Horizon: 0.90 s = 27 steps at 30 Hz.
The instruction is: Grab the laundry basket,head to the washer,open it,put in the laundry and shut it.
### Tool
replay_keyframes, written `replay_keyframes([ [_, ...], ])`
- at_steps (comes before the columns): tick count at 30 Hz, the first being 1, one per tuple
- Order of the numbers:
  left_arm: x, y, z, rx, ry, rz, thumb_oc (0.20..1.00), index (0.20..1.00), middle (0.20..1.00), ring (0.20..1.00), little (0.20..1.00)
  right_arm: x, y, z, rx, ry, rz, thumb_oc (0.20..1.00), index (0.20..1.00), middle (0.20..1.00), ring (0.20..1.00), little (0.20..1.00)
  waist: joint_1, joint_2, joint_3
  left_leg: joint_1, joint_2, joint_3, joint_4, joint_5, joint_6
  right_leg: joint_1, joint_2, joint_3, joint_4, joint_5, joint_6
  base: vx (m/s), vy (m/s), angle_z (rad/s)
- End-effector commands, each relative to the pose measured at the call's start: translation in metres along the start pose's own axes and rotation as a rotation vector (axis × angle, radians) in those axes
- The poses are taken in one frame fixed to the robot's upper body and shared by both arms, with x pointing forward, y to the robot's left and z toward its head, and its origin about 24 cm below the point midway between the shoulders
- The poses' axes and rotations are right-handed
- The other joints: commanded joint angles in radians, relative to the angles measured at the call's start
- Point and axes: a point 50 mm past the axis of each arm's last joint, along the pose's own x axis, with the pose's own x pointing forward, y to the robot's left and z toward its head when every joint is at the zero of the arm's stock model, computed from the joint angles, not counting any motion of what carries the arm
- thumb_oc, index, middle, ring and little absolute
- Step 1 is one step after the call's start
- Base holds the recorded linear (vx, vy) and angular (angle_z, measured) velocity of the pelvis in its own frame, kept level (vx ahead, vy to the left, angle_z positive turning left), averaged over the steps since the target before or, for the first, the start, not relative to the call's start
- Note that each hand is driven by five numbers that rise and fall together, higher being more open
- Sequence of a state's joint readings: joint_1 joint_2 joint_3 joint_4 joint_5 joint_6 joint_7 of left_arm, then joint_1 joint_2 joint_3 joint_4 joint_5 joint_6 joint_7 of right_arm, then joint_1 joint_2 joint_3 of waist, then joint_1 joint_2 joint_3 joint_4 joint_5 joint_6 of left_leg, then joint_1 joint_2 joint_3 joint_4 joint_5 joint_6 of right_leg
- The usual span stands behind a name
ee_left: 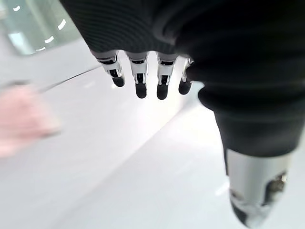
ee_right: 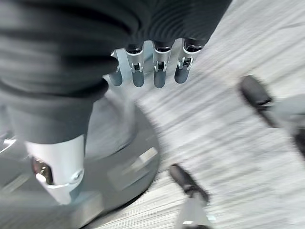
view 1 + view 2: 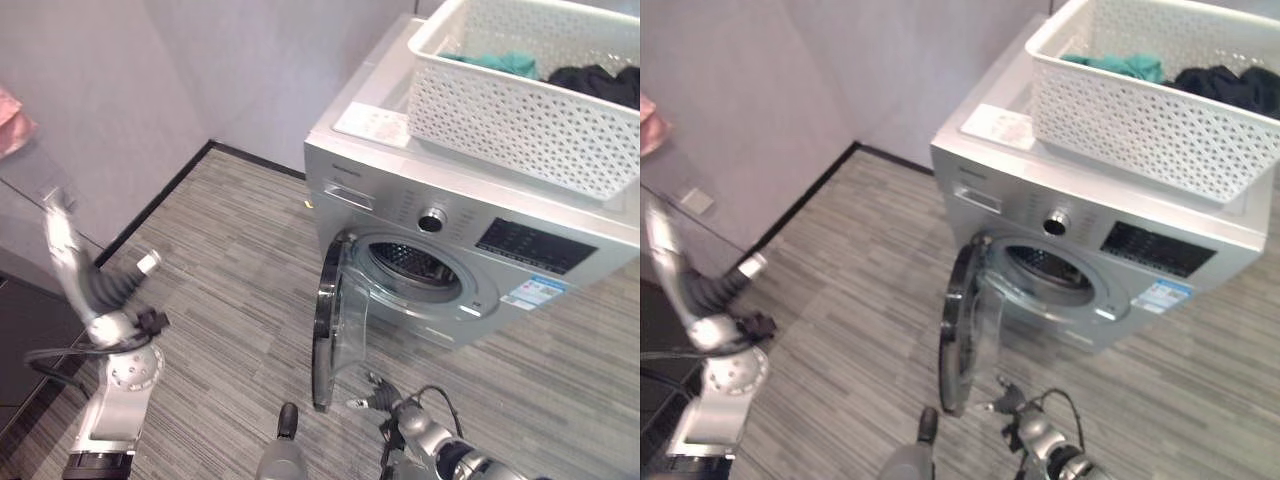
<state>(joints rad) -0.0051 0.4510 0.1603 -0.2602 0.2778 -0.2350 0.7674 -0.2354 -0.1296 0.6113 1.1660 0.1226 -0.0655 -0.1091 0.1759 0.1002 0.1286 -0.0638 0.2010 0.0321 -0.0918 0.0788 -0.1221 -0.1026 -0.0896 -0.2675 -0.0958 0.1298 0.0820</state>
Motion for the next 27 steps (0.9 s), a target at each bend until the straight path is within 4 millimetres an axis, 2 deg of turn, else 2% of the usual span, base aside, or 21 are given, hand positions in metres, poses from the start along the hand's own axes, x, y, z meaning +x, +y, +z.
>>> replay_keyframes([
  [1, 0.005, -0.018, 0.024, -0.403, -0.001, -0.135, 1.0, 1.0, 1.0, 1.0, 1.0, 0.007, 0.006, 0.038, -0.028, -0.093, 0.022, 1.0, 1.0, 1.0, 1.0, 1.0, -0.005, -0.085, 0.033, 0.045, -0.021, 0.006, 0.008, -0.05, -0.016, 0.088, -0.063, 0.05, 0.009, -0.122, 0.047, 0.03, 0.001, -0.02],
  [2, 0.002, -0.022, 0.031, -0.564, 0.036, -0.216, 1.0, 1.0, 1.0, 1.0, 1.0, 0.007, 0.003, 0.033, -0.029, -0.069, 0.017, 1.0, 1.0, 1.0, 1.0, 1.0, -0.006, -0.078, 0.032, 0.049, -0.023, 0.007, 0.01, -0.057, -0.014, 0.093, -0.062, 0.049, 0.009, -0.126, 0.048, 0.03, 0.02, -0.02],
  [3, -0.006, -0.031, 0.034, -0.792, 0.135, -0.371, 1.0, 1.0, 1.0, 1.0, 1.0, 0.007, -0.004, 0.023, -0.043, -0.02, 0.01, 1.0, 1.0, 1.0, 1.0, 1.0, -0.007, -0.065, 0.027, 0.054, -0.026, 0.011, 0.01, -0.061, -0.009, 0.096, -0.064, 0.047, 0.009, -0.123, 0.048, 0.0, 0.0, 0.0],
  [4, -0.011, -0.038, 0.035, -0.892, 0.189, -0.463, 1.0, 1.0, 1.0, 1.0, 1.0, 0.007, -0.008, 0.02, -0.054, -0.004, 0.009, 1.0, 1.0, 1.0, 1.0, 1.0, -0.012, -0.06, 0.023, 0.051, -0.029, 0.013, 0.008, -0.056, -0.007, 0.093, -0.065, 0.047, 0.009, -0.119, 0.048, 0.02, 0.043, 0.02],
  [5, -0.018, -0.046, 0.036, -0.947, 0.236, -0.578, 1.0, 1.0, 1.0, 1.0, 1.0, 0.006, -0.011, 0.014, -0.058, 0.021, 0.012, 1.0, 1.0, 1.0, 1.0, 1.0, -0.018, -0.052, 0.018, 0.053, -0.029, 0.014, 0.008, -0.056, -0.006, 0.095, -0.066, 0.047, 0.009, -0.119, 0.049, 0.0, 0.0, 0.0],
  [6, -0.018, -0.046, 0.036, -0.95, 0.236, -0.581, 1.0, 1.0, 1.0, 1.0, 1.0, 0.006, -0.011, 0.013, -0.057, 0.021, 0.012, 1.0, 1.0, 1.0, 1.0, 1.0, -0.016, -0.052, 0.018, 0.053, -0.029, 0.014, 0.008, -0.057, -0.006, 0.096, -0.066, 0.046, 0.009, -0.119, 0.049, 0.04, 0.032, 0.01],
  [7, -0.029, -0.057, 0.037, -0.986, 0.29, -0.705, 1.0, 1.0, 1.0, 1.0, 1.0, 0.005, -0.014, 0.009, -0.065, 0.039, 0.015, 1.0, 1.0, 1.0, 1.0, 1.0, -0.023, -0.043, 0.016, 0.058, -0.029, 0.014, 0.007, -0.058, -0.005, 0.099, -0.064, 0.048, 0.009, -0.12, 0.05, 0.03, 0.039, 0.02],
  [8, -0.048, -0.077, 0.035, -0.964, 0.373, -0.916, 1.0, 1.0, 1.0, 1.0, 1.0, 0.005, -0.018, 0.003, -0.067, 0.058, 0.023, 1.0, 1.0, 1.0, 1.0, 1.0, -0.035, -0.034, 0.013, 0.06, -0.03, 0.016, 0.006, -0.056, -0.004, 0.1, -0.063, 0.05, 0.009, -0.12, 0.051, 0.07, 0.055, 0.01],
  [9, -0.046, -0.086, 0.043, -0.746, 0.218, -1.166, 1.0, 1.0, 1.0, 1.0, 1.0, 0.003, -0.021, -0.007, -0.059, 0.107, 0.026, 1.0, 1.0, 1.0, 1.0, 1.0, -0.046, -0.024, 0.008, 0.071, -0.028, 0.015, 0.006, -0.065, -0.004, 0.112, -0.06, 0.05, 0.009, -0.127, 0.053, 0.05, 0.039, -0.02],
  [10, -0.046, -0.086, 0.043, -0.745, 0.216, -1.167, 1.0, 1.0, 1.0, 1.0, 1.0, 0.003, -0.021, -0.006, -0.058, 0.105, 0.025, 1.0, 1.0, 1.0, 1.0, 1.0, -0.044, -0.026, 0.008, 0.067, -0.03, 0.015, 0.005, -0.06, -0.003, 0.108, -0.061, 0.05, 0.009, -0.124, 0.053, 0.05, 0.026, 0.05],
  [11, -0.051, -0.091, 0.05, -0.599, 0.077, -1.326, 1.0, 1.0, 1.0, 1.0, 1.0, 0.003, -0.022, -0.009, -0.069, 0.117, 0.029, 1.0, 1.0, 1.0, 1.0, 1.0, -0.051, -0.025, 0.006, 0.071, -0.031, 0.016, 0.005, -0.064, -0.004, 0.111, -0.061, 0.052, 0.009, -0.126, 0.057, 0.03, 0.024, 0.05],
  [13, -0.064, -0.101, 0.042, -0.501, 0.049, -1.438, 1.0, 1.0, 1.0, 1.0, 1.0, 0.002, -0.025, -0.015, -0.127, 0.132, 0.031, 1.0, 1.0, 1.0, 1.0, 1.0, -0.064, -0.025, 0.002, 0.073, -0.033, 0.02, 0.005, -0.066, -0.007, 0.111, -0.062, 0.053, 0.009, -0.126, 0.061, 0.04, 0.036, -0.02],
  [16, -0.114, -0.119, 0.02, -0.321, 0.098, -1.714, 1.0, 1.0, 1.0, 1.0, 1.0, -0.002, -0.038, -0.03, -0.169, 0.191, 0.014, 1.0, 1.0, 1.0, 1.0, 1.0, -0.091, -0.02, 0.015, 0.066, -0.036, 0.022, 0.005, -0.069, -0.004, 0.097, -0.065, 0.062, 0.009, -0.122, 0.067, 0.0, 0.044, -0.06],
  [17, -0.115, -0.121, 0.02, -0.322, 0.095, -1.715, 1.0, 1.0, 1.0, 1.0, 1.0, -0.003, -0.039, -0.03, -0.168, 0.192, 0.013, 1.0, 1.0, 1.0, 1.0, 1.0, -0.089, -0.019, 0.015, 0.065, -0.036, 0.022, 0.005, -0.069, -0.004, 0.097, -0.065, 0.061, 0.009, -0.122, 0.067, -0.01, 0.041, -0.07],
  [18, -0.139, -0.125, 0.003, -0.212, 0.128, -1.798, 1.0, 1.0, 1.0, 1.0, 1.0, -0.005, -0.044, -0.037, -0.189, 0.219, 0.005, 1.0, 1.0, 1.0, 1.0, 1.0, -0.103, -0.021, 0.023, 0.06, -0.037, 0.023, 0.005, -0.069, -0.002, 0.09, -0.066, 0.066, 0.009, -0.121, 0.068, -0.01, 0.042, -0.07],
  [19, -0.152, -0.131, -0.006, -0.131, 0.13, -1.834, 1.0, 1.0, 1.0, 1.0, 1.0, -0.006, -0.047, -0.041, -0.197, 0.234, -0.005, 1.0, 1.0, 1.0, 1.0, 1.0, -0.111, -0.022, 0.026, 0.057, -0.039, 0.024, 0.005, -0.069, -0.001, 0.085, -0.066, 0.068, 0.009, -0.121, 0.068, -0.01, 0.042, -0.05],
  [20, -0.154, -0.133, -0.006, -0.132, 0.125, -1.834, 1.0, 1.0, 1.0, 1.0, 1.0, -0.006, -0.048, -0.042, -0.196, 0.236, -0.008, 1.0, 1.0, 1.0, 1.0, 1.0, -0.109, -0.02, 0.025, 0.056, -0.039, 0.023, 0.005, -0.069, -0.001, 0.085, -0.066, 0.068, 0.009, -0.121, 0.068, -0.01, 0.047, 0.03],
  [21, -0.171, -0.146, -0.016, 0.055, 0.041, -1.889, 1.0, 1.0, 1.0, 1.0, 1.0, -0.007, -0.053, -0.043, -0.217, 0.25, -0.026, 1.0, 1.0, 1.0, 1.0, 1.0, -0.126, -0.021, 0.034, 0.049, -0.04, 0.024, 0.005, -0.068, 0.0, 0.076, -0.067, 0.073, 0.009, -0.12, 0.067, -0.03, 0.046, 0.01],
  [22, -0.179, -0.157, -0.017, 0.18, -0.067, -1.91, 1.0, 1.0, 1.0, 1.0, 1.0, -0.007, -0.058, -0.041, -0.227, 0.244, -0.041, 1.0, 1.0, 1.0, 1.0, 1.0, -0.136, -0.02, 0.048, 0.044, -0.039, 0.022, 0.005, -0.074, 0.0, 0.071, -0.066, 0.075, 0.009, -0.123, 0.068, -0.06, 0.053, 0.05],
  [24, -0.185, -0.166, -0.018, 0.247, -0.124, -1.922, 1.0, 1.0, 1.0, 1.0, 1.0, -0.006, -0.061, -0.038, -0.231, 0.237, -0.053, 1.0, 1.0, 1.0, 1.0, 1.0, -0.139, -0.021, 0.053, 0.032, -0.042, 0.021, 0.005, -0.065, 0.001, 0.058, -0.067, 0.077, 0.009, -0.116, 0.067, -0.06, 0.02, 0.02],
  [27, -0.201, -0.188, -0.031, 0.466, -0.157, -1.91, 1.0, 1.0, 1.0, 1.0, 1.0, -0.003, -0.065, -0.027, -0.238, 0.206, -0.086, 1.0, 1.0, 1.0, 1.0, 1.0, -0.163, -0.031, 0.074, 0.01, -0.042, 0.026, 0.005, -0.061, 0.003, 0.032, -0.067, 0.086, 0.009, -0.11, 0.064, -0.06, 0.029, -0.02],
])
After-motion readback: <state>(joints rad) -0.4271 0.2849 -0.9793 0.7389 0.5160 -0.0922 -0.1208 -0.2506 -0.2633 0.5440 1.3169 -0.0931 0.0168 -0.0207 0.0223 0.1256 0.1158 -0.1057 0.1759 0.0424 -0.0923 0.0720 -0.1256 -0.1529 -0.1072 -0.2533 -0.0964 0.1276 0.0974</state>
